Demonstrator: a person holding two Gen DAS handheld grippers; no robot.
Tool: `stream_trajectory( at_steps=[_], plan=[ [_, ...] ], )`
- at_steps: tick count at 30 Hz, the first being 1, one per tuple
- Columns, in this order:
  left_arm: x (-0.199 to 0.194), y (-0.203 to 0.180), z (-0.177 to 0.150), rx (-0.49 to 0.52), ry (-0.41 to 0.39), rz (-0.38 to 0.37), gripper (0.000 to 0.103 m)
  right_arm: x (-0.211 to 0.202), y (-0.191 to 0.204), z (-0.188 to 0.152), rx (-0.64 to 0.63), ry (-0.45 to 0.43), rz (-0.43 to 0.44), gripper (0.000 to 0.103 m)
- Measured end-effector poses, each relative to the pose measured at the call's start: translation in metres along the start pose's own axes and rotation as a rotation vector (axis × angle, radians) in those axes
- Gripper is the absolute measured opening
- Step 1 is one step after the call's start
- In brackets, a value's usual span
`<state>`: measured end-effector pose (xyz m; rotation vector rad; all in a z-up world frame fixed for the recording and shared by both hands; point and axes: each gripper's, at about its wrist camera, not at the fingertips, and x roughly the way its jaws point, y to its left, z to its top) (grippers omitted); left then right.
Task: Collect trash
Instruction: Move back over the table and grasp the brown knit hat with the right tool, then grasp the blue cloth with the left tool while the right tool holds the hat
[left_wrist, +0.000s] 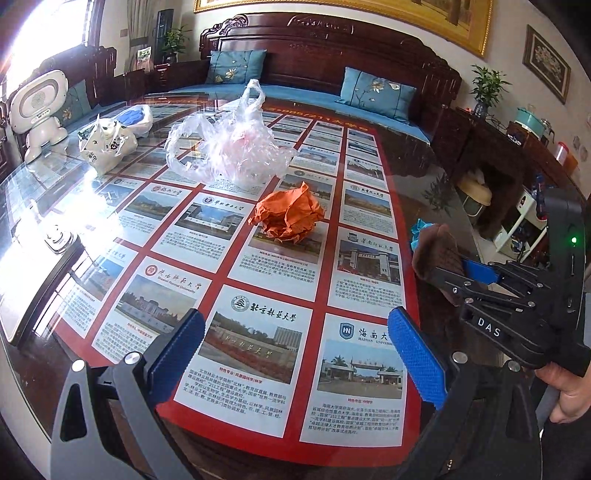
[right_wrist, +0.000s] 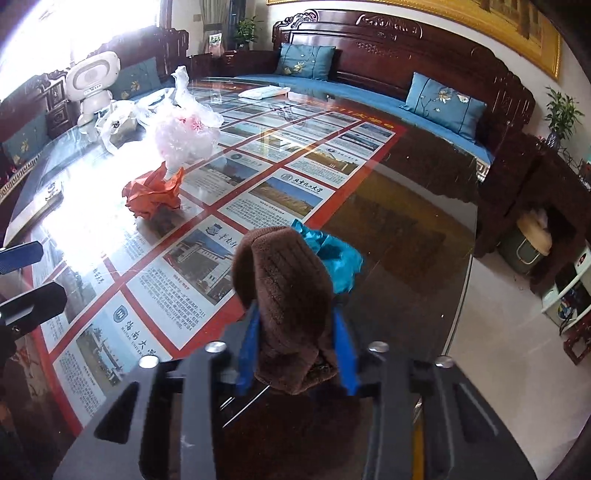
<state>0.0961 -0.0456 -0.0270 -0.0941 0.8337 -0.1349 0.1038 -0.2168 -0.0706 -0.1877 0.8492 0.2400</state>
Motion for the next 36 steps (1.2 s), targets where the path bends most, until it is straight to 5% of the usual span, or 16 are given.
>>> stream_trajectory(
  at_steps=[12, 18, 31, 36],
  plan=[
    [0.001, -0.016, -0.004, 0.036, 0.009, -0.013, 0.099, -0.039, -0.016, -0.009, 0.088, -0.085, 0.173, 0.013],
    [0.009, -0.030, 0.001, 0.056, 0.027, -0.031, 0.099, -0.066, -0.040, -0.010, 0.118, -0.148, 0.135, 0.014],
    [0.064, -0.125, 0.030, 0.198, 0.094, -0.139, 0.099, -0.062, -0.080, -0.033, 0.137, -0.129, 0.148, 0.014],
    [0.095, -0.146, 0.047, 0.212, 0.118, -0.114, 0.099, -0.055, -0.098, -0.033, 0.135, -0.133, 0.176, 0.014]
  ],
)
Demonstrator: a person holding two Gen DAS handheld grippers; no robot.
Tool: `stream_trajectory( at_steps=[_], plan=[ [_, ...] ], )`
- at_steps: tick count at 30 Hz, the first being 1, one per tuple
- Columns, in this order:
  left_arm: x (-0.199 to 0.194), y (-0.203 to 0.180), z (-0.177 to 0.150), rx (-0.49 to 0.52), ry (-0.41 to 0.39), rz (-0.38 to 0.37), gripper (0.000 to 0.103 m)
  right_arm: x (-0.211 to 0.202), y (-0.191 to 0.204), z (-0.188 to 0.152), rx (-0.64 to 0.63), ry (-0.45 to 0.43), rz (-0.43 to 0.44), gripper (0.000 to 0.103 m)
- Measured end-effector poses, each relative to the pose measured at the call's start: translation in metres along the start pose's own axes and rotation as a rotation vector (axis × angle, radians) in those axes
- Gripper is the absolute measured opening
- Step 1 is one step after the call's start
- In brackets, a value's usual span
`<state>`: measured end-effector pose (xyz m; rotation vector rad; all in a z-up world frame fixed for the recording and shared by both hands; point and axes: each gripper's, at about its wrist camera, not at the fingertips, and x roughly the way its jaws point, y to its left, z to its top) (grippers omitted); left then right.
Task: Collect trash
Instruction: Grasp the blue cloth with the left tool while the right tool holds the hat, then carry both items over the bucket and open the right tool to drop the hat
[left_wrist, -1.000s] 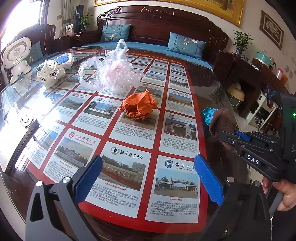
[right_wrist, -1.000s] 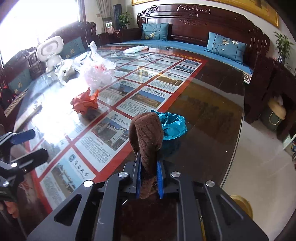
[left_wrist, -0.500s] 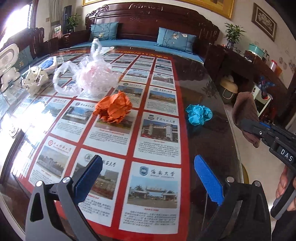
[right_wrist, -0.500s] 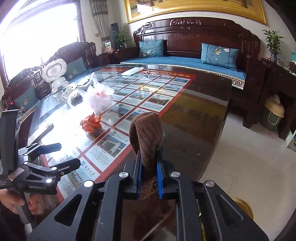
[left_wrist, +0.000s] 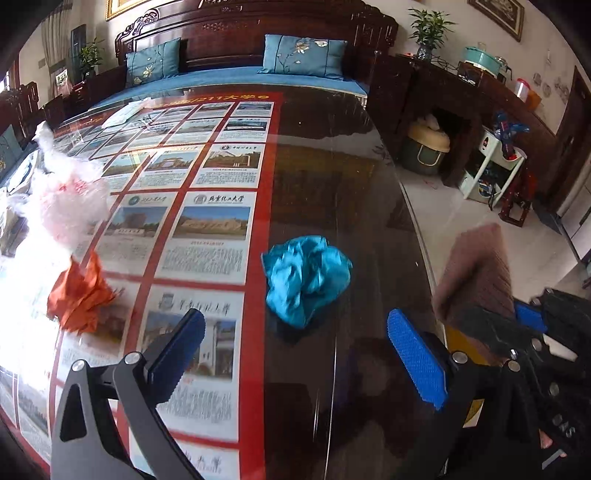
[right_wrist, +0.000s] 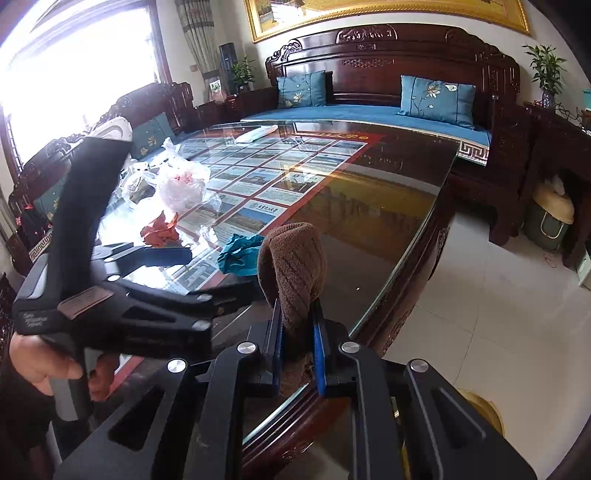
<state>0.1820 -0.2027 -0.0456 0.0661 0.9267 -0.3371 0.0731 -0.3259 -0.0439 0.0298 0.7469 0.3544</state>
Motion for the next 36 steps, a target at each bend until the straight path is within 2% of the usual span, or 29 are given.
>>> stream_trajectory(
  at_steps=[4, 6, 7, 8, 10, 12, 15, 21, 29, 36],
  plan=[
    [0.014, 0.002, 0.013, -0.014, -0.002, 0.004, 0.098, 0.002, -0.011, 0.001, -0.008, -0.006, 0.017, 0.014],
    [0.020, 0.004, 0.017, -0.024, 0.009, 0.007, 0.085, 0.003, -0.017, 0.001, 0.000, -0.009, 0.027, 0.014],
    [0.023, 0.005, 0.017, -0.025, 0.019, 0.008, 0.070, 0.003, -0.020, 0.000, 0.005, -0.010, 0.029, 0.014],
    [0.021, 0.005, 0.018, -0.014, 0.008, 0.040, 0.052, 0.004, -0.022, -0.001, 0.010, -0.011, 0.031, 0.014],
    [0.019, 0.006, 0.018, -0.008, 0.017, 0.037, 0.046, 0.004, -0.026, -0.003, 0.022, -0.008, 0.037, 0.014],
    [0.015, 0.011, 0.018, -0.037, 0.017, 0.003, 0.044, 0.004, -0.029, -0.005, 0.031, -0.008, 0.039, 0.014],
    [0.001, 0.011, 0.014, -0.030, -0.025, 0.022, 0.044, 0.003, -0.028, -0.006, 0.036, -0.005, 0.041, 0.014],
    [-0.030, -0.002, 0.001, 0.010, -0.061, 0.007, 0.044, -0.008, -0.028, -0.007, 0.031, -0.012, 0.043, 0.014],
    [-0.060, -0.045, -0.022, 0.115, -0.066, -0.044, 0.045, -0.038, -0.030, -0.020, 0.039, -0.034, 0.023, 0.014],
    [-0.056, -0.103, -0.038, 0.206, -0.023, -0.116, 0.045, -0.073, -0.061, -0.049, 0.094, -0.017, -0.028, 0.014]
  ],
)
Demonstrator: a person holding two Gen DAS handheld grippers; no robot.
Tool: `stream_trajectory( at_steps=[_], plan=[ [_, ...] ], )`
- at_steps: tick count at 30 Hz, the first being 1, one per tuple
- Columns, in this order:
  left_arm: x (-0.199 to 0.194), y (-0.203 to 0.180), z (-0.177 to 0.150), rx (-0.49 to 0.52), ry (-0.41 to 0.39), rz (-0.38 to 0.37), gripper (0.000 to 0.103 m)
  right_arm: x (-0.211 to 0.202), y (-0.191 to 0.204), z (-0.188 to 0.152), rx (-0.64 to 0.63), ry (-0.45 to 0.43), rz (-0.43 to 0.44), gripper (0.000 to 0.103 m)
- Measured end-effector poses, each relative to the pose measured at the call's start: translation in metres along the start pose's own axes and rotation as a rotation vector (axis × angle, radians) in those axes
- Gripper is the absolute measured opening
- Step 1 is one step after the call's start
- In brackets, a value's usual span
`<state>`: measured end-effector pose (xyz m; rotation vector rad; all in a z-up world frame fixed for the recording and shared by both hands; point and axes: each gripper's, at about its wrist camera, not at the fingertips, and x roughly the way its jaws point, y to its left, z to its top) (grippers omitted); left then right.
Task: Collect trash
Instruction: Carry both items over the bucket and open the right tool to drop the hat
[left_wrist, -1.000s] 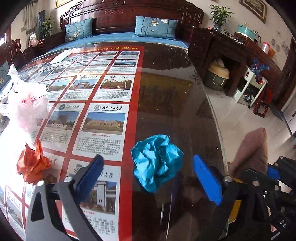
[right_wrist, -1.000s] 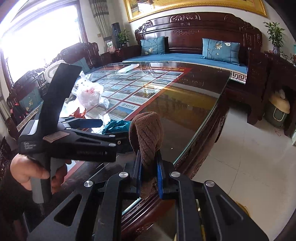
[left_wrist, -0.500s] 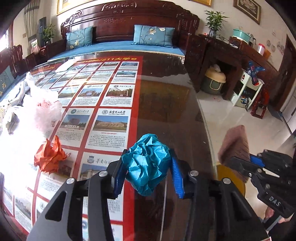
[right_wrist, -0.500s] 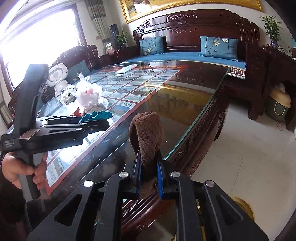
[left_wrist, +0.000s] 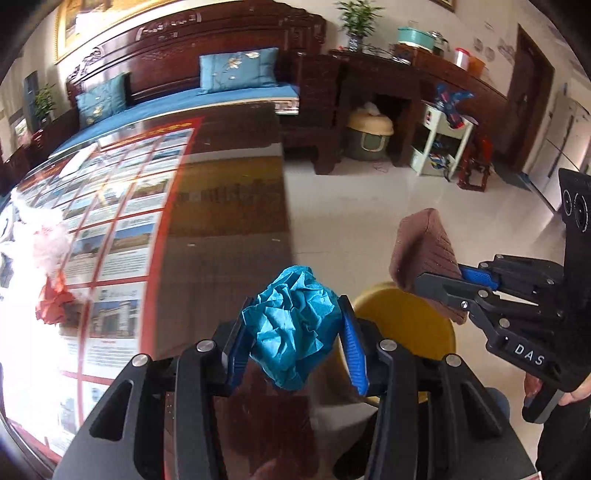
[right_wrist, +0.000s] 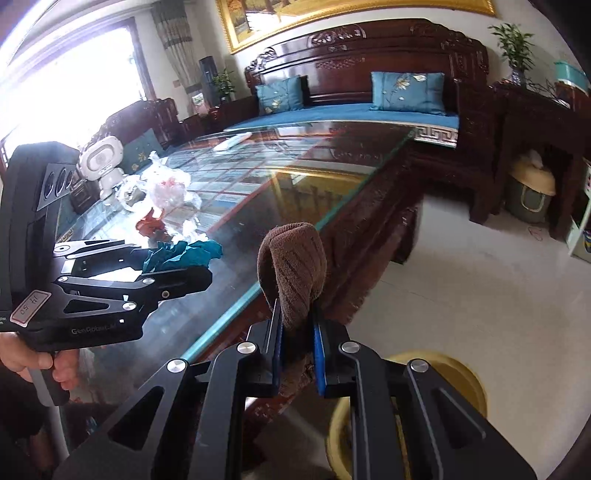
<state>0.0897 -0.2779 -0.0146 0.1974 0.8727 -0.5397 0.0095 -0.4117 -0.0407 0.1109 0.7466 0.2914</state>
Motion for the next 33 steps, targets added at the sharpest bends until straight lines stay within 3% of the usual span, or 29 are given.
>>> stream_trajectory(
  at_steps=[13, 23, 25, 27, 33],
  plan=[
    [0.063, -0.115, 0.002, 0.185, 0.131, -0.144, 0.045, -0.059, -0.087, -0.068, 0.126, 0.058, -0.189, 0.014],
    [0.121, -0.170, -0.003, 0.255, 0.256, -0.203, 0.045, -0.049, -0.133, -0.112, 0.201, 0.179, -0.244, 0.016],
    [0.130, -0.173, -0.006, 0.259, 0.276, -0.191, 0.045, -0.040, -0.142, -0.117, 0.224, 0.201, -0.256, 0.023],
    [0.135, -0.173, -0.009, 0.261, 0.293, -0.181, 0.045, -0.028, -0.151, -0.121, 0.239, 0.236, -0.254, 0.059],
    [0.149, -0.167, -0.011, 0.250, 0.328, -0.157, 0.045, -0.007, -0.161, -0.125, 0.255, 0.260, -0.264, 0.058]
  ],
)
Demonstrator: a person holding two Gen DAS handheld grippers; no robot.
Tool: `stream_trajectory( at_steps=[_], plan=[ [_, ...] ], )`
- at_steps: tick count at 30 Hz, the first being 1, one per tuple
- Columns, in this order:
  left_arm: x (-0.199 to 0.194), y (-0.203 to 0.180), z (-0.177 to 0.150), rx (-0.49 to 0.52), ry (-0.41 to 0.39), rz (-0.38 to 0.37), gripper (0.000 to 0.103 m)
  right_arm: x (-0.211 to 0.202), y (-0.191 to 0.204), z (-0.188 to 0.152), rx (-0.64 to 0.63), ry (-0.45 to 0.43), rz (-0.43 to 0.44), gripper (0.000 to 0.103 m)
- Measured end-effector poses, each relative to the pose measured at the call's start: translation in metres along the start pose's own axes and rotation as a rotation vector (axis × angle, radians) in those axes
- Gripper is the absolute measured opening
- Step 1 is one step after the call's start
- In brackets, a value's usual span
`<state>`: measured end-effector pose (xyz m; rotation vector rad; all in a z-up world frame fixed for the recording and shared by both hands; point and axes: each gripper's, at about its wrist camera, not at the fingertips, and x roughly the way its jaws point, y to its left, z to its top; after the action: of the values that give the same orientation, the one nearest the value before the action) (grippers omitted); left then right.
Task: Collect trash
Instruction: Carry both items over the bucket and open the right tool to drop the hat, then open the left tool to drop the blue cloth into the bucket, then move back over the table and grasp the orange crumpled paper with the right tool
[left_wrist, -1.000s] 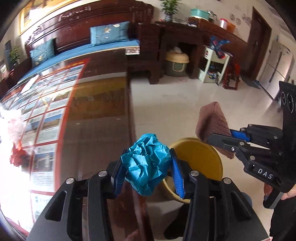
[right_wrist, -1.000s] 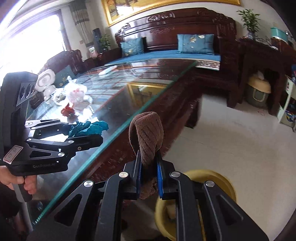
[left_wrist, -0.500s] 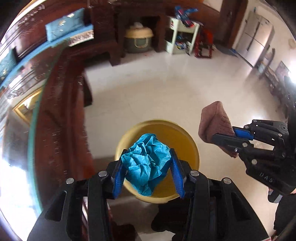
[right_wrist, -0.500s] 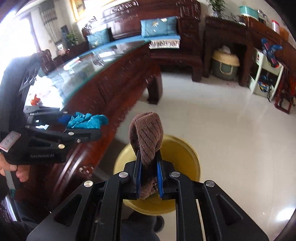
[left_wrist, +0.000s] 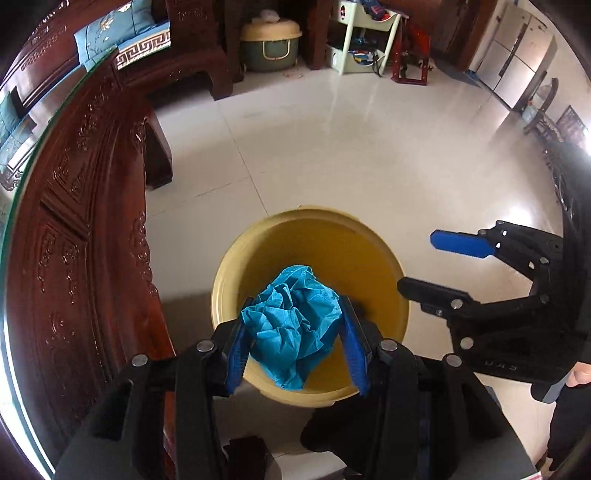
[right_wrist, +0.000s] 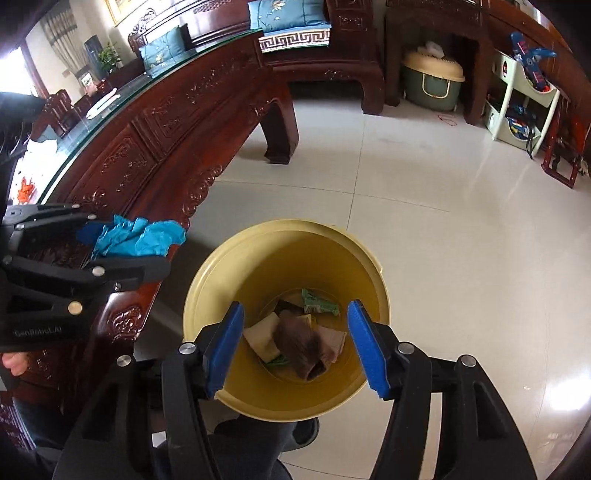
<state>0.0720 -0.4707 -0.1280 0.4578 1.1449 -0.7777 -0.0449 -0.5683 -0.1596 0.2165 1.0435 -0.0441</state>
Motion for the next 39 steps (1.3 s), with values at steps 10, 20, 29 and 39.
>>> stream_trajectory(
  at_steps=[10, 20, 29, 39],
  plan=[
    [0.015, -0.002, 0.005, 0.017, 0.029, -0.019, 0.045, -0.008, -0.008, -0.010, 0.010, -0.001, -0.010, 0.058],
    [0.039, -0.007, 0.021, 0.010, 0.070, -0.022, 0.080, -0.010, -0.016, -0.016, 0.035, 0.001, -0.025, 0.058],
    [0.035, -0.009, 0.022, 0.022, 0.052, -0.004, 0.093, -0.009, -0.017, -0.019, 0.044, 0.010, -0.030, 0.058],
    [0.000, -0.010, 0.014, 0.020, -0.029, -0.019, 0.093, -0.027, 0.002, -0.020, 0.011, -0.019, -0.044, 0.064]
  ],
)
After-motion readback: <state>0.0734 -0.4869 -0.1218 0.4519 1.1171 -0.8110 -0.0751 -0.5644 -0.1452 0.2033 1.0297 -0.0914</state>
